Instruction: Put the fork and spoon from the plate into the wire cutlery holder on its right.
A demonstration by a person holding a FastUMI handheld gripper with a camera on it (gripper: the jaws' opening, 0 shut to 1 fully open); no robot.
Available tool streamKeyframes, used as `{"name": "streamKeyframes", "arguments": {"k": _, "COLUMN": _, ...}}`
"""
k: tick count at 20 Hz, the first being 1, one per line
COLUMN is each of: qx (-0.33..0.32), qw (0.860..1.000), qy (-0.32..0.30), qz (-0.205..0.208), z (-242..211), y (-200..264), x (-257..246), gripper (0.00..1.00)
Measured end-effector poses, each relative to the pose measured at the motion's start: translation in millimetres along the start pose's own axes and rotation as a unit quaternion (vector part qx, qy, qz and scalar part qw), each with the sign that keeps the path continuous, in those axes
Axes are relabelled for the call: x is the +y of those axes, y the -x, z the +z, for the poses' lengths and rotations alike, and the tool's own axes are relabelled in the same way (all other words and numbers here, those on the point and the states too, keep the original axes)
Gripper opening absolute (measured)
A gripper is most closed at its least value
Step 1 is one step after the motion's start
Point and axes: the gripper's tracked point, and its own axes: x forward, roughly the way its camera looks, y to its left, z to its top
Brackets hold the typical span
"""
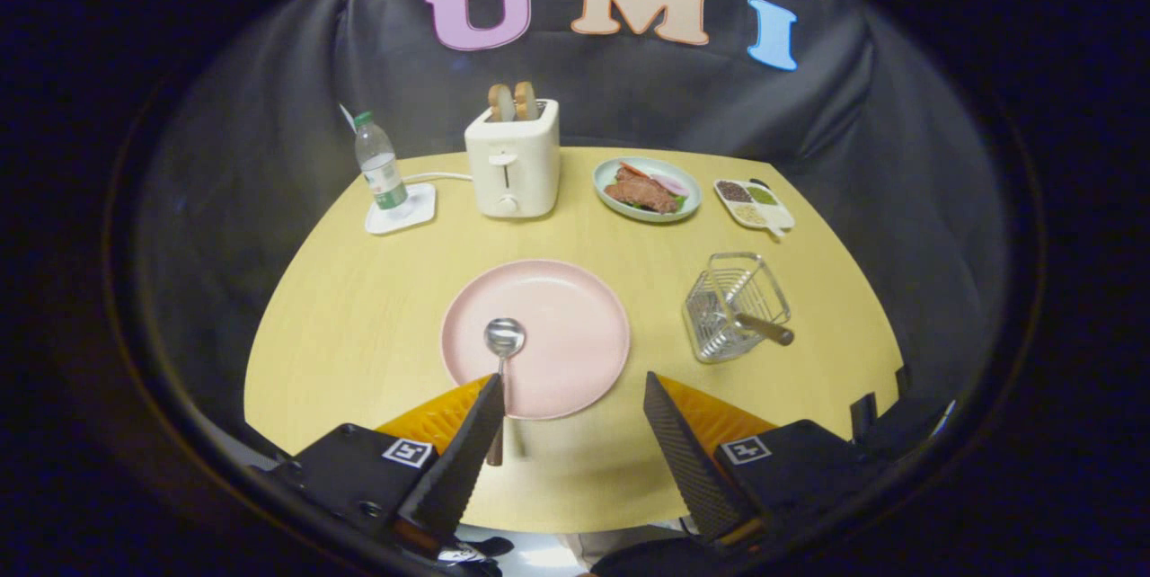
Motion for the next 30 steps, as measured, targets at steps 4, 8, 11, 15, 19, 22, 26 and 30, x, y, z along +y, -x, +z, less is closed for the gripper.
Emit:
{"name": "streamKeyframes", "arguments": {"k": 4, "qx": -0.017, "qw": 1.000, "qy": 0.014, "qz": 0.012, "z": -28, "y": -18, "x": 27, "gripper": 1.00}}
{"name": "streamKeyframes", "arguments": {"k": 8, "qx": -0.028, "qw": 0.999, "qy": 0.038, "qz": 0.012, "z": -49, "y": -36, "x": 47, "gripper": 1.00}}
{"name": "streamKeyframes", "arguments": {"k": 11, "qx": -0.030, "qw": 0.999, "qy": 0.034, "qz": 0.004, "z": -62, "y": -47, "x": 54, "gripper": 0.96}}
{"name": "streamKeyframes", "arguments": {"k": 15, "qx": -0.025, "qw": 0.999, "qy": 0.032, "qz": -0.004, "z": -73, "y": -56, "x": 60, "gripper": 0.90}}
{"name": "streamKeyframes", "arguments": {"k": 19, "qx": -0.023, "qw": 0.999, "qy": 0.035, "qz": -0.009, "z": -78, "y": -58, "x": 64, "gripper": 0.78}}
{"name": "streamKeyframes", "arguments": {"k": 22, "qx": -0.022, "qw": 0.999, "qy": 0.031, "qz": -0.012, "z": -78, "y": -58, "x": 65, "gripper": 0.60}}
{"name": "streamKeyframes", "arguments": {"k": 26, "qx": -0.010, "qw": 1.000, "qy": 0.021, "qz": -0.018, "z": -82, "y": -59, "x": 63, "gripper": 0.38}}
{"name": "streamKeyframes", "arguments": {"k": 30, "qx": -0.009, "qw": 0.999, "qy": 0.027, "qz": -0.016, "z": -81, "y": -61, "x": 65, "gripper": 0.17}}
